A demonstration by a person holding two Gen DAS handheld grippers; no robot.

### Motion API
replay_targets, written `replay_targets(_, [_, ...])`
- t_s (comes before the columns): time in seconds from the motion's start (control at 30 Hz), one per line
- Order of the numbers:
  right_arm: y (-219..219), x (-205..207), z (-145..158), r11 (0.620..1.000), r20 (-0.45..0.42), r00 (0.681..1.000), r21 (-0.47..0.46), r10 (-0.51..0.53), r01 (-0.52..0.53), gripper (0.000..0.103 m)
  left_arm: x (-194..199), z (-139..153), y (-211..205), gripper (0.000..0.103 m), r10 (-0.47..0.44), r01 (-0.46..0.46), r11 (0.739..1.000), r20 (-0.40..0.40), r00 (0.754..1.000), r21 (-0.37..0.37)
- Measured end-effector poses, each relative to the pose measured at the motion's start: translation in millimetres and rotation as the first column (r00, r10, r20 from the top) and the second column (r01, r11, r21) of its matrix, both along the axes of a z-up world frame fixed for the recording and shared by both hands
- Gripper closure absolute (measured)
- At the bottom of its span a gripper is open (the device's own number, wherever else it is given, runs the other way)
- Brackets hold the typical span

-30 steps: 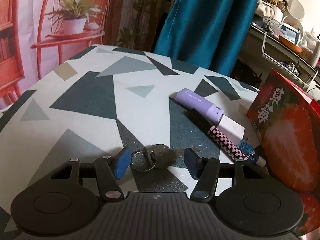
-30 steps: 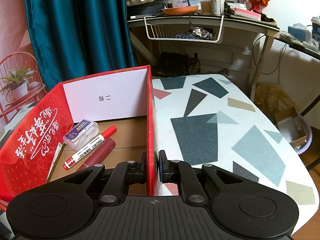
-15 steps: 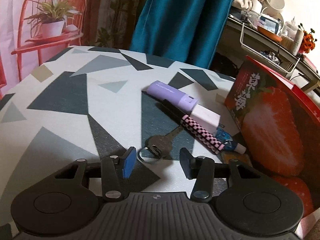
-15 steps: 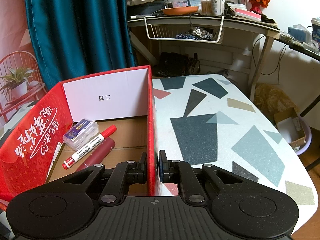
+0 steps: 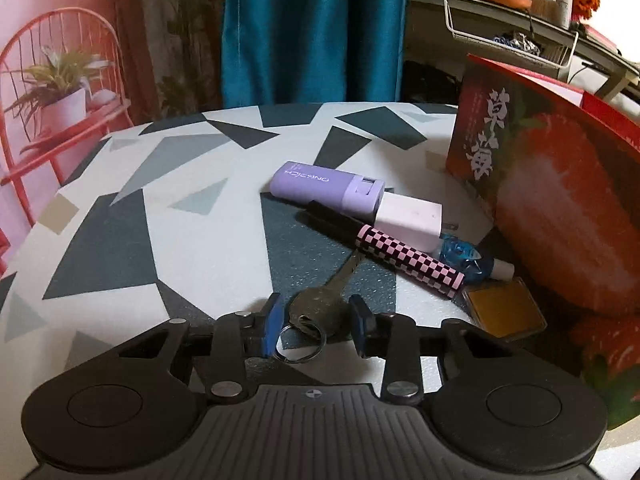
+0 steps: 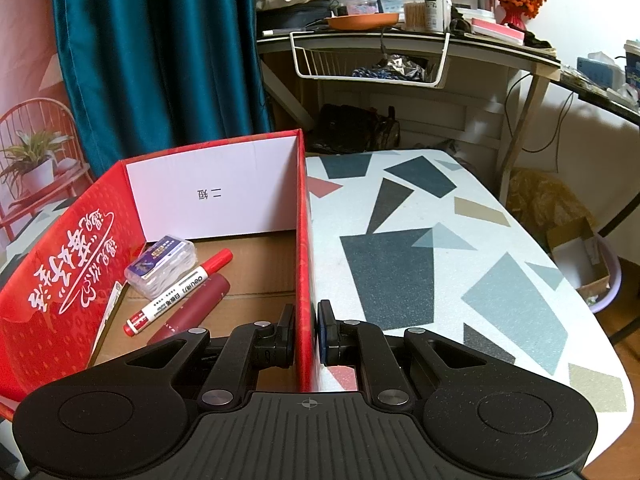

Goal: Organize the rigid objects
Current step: 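Lift the silver key with the left tool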

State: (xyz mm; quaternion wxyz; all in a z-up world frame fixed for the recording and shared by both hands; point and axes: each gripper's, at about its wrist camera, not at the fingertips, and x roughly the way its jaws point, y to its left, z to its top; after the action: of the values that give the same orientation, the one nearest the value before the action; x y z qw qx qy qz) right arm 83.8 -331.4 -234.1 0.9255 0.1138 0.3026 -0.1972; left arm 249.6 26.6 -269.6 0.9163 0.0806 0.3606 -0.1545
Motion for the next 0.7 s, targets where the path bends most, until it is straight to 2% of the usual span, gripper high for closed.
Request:
replay_targets(0.23, [2,1,0,1.000,0.003,1.000,-0.003,-0.001,0.001,0.092,5,-1,-3,0.065,-0.010,0.010,1.000,0.007,1.000,0.000])
replay_targets(0.3, [2,1,0,1.000,0.004,1.000,-0.003,-0.002,0.002,0.092,5,-1,-3,0.070,0.000,0.000,1.000,0.005,1.000,-0.012])
replay_targets(0.47, [2,1,1,1.000,0.003,1.000,-0.005,-0.001,0.001,0.092,-6,0,-1,0.071,0.041,-0.041,0.997,0.000,0.999,-0.071])
replay_targets(0.7, [1,1,1,1.000,0.004,1.000,-0.005,-0.001,0.001,0.092,-18,8,-3,0.071,0.031,-0.029,0.996,0.024,0.999,-0.090])
